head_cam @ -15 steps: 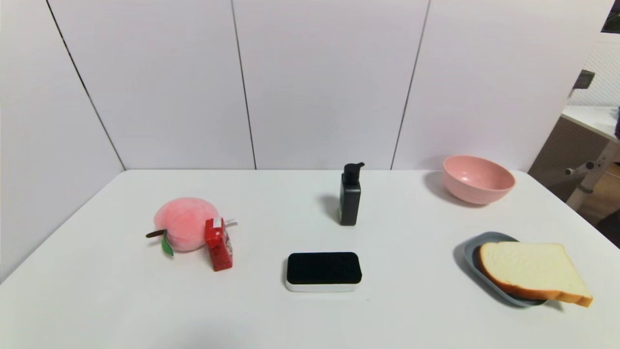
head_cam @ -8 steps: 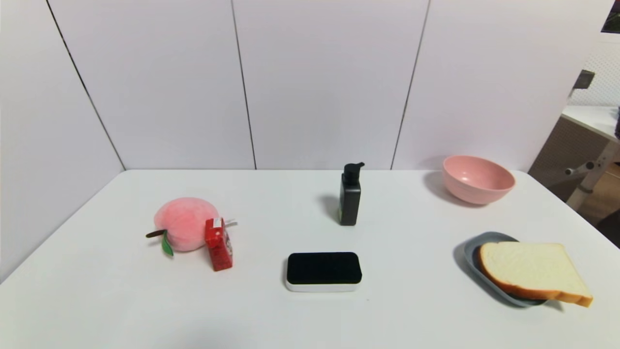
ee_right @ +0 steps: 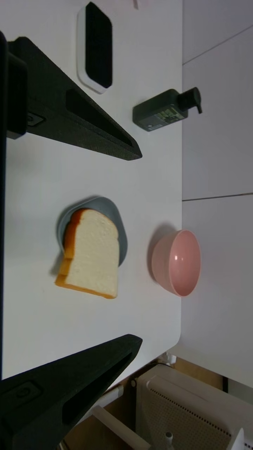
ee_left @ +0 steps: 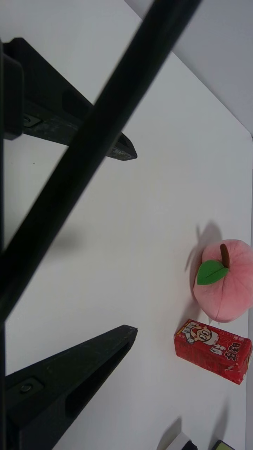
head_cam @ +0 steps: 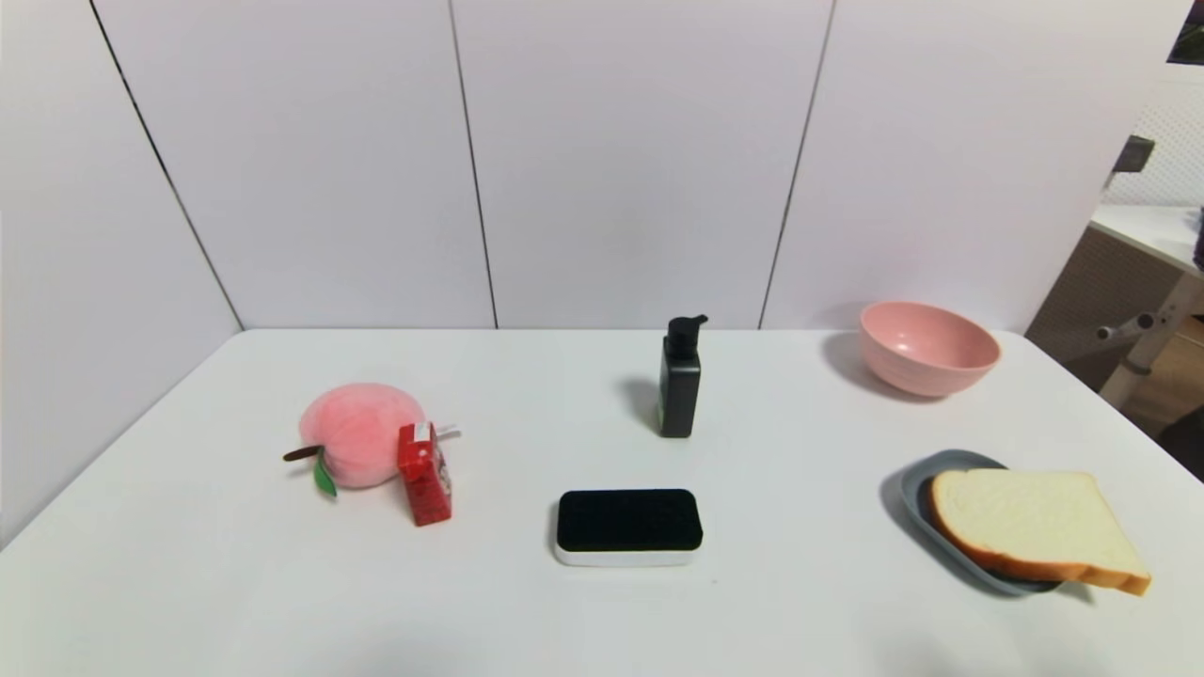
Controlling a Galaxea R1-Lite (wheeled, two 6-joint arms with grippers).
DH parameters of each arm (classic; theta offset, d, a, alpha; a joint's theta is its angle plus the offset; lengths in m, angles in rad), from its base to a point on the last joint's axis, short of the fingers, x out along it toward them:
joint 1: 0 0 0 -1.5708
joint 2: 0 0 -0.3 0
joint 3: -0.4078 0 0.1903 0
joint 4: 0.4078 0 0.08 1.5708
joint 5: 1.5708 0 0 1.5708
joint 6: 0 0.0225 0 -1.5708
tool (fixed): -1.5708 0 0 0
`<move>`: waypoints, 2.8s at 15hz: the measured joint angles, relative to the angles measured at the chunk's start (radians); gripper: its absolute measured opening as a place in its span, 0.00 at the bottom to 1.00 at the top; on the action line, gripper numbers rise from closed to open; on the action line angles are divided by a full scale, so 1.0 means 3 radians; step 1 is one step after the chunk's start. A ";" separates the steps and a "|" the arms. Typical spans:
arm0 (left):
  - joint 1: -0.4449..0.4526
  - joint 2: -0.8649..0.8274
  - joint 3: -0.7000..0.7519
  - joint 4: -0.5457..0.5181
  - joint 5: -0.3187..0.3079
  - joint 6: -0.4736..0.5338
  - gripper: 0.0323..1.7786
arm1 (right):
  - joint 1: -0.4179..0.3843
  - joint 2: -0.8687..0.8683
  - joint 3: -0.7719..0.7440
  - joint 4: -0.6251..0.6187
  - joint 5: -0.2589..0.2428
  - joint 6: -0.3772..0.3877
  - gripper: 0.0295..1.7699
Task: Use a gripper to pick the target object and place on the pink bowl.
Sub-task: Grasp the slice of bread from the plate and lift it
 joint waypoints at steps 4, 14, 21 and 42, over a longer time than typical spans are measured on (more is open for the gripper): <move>0.0000 0.0000 0.0000 0.0000 0.0003 -0.0001 0.95 | 0.0001 0.0923 -0.0781 0.0009 -0.0004 0.0067 0.97; 0.0000 0.0000 0.0000 0.0000 0.0000 0.0000 0.95 | -0.0373 0.2656 -0.1612 0.0471 0.0073 0.0106 0.97; 0.0000 0.0000 0.0000 0.0000 0.0001 0.0000 0.95 | -0.1060 0.3044 -0.1676 0.1316 0.0726 -0.0243 0.97; 0.0000 0.0000 0.0000 0.0000 0.0003 0.0000 0.95 | -0.1244 0.3883 -0.1798 0.2025 0.1065 -0.0325 0.97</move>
